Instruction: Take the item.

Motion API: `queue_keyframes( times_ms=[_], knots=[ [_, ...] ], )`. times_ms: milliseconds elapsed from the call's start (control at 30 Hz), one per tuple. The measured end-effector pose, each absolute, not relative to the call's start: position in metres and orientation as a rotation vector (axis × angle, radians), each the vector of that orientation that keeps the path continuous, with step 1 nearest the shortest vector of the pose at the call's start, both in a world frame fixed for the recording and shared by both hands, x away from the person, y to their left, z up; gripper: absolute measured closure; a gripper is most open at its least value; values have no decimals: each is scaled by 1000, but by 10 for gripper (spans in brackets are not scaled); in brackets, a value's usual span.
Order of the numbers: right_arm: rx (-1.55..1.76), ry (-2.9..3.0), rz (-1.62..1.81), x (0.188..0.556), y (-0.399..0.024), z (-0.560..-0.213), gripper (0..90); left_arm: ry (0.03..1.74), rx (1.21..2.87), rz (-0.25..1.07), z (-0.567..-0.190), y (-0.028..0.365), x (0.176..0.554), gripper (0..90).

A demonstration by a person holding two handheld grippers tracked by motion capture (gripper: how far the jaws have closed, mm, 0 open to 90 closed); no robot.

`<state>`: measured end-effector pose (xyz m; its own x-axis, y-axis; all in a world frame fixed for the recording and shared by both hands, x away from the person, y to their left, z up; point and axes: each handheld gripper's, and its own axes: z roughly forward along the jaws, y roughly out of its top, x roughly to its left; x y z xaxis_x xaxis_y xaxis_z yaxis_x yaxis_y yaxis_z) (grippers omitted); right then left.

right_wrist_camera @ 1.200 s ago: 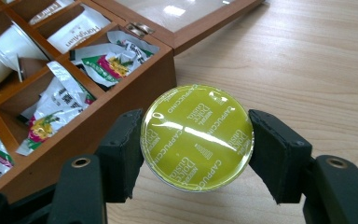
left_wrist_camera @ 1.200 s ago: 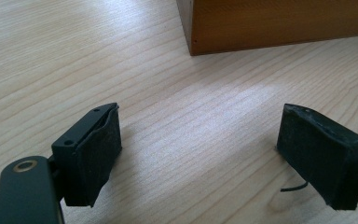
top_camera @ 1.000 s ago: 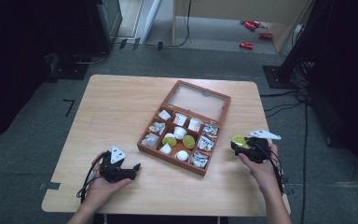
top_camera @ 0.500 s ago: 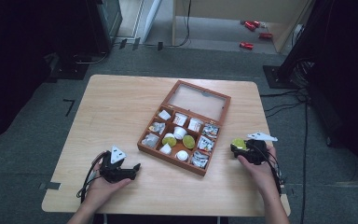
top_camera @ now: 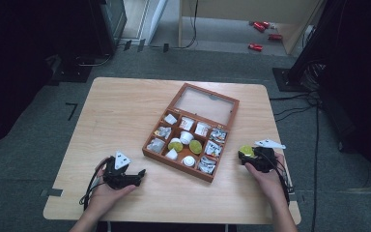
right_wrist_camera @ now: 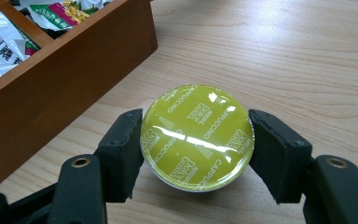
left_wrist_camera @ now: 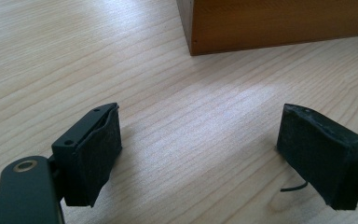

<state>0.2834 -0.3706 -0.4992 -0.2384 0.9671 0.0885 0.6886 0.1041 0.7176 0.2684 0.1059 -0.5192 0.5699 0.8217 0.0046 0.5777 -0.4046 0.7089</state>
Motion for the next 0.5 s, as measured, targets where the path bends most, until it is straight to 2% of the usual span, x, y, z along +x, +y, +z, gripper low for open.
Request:
queue_keyframes(
  times_ms=[200, 300, 500],
  knots=[
    [1611, 1993, 956, 283, -372, -500, 361, 1114, 2131, 469, -519, 106, 268, 146],
    [1628, 1995, 982, 284, -373, -501, 203, 1114, 2131, 469, -519, 106, 268, 146],
    [1634, 1998, 1027, 284, -372, -494, 19, 1115, 2130, 469, -519, 106, 268, 146]
  ],
)
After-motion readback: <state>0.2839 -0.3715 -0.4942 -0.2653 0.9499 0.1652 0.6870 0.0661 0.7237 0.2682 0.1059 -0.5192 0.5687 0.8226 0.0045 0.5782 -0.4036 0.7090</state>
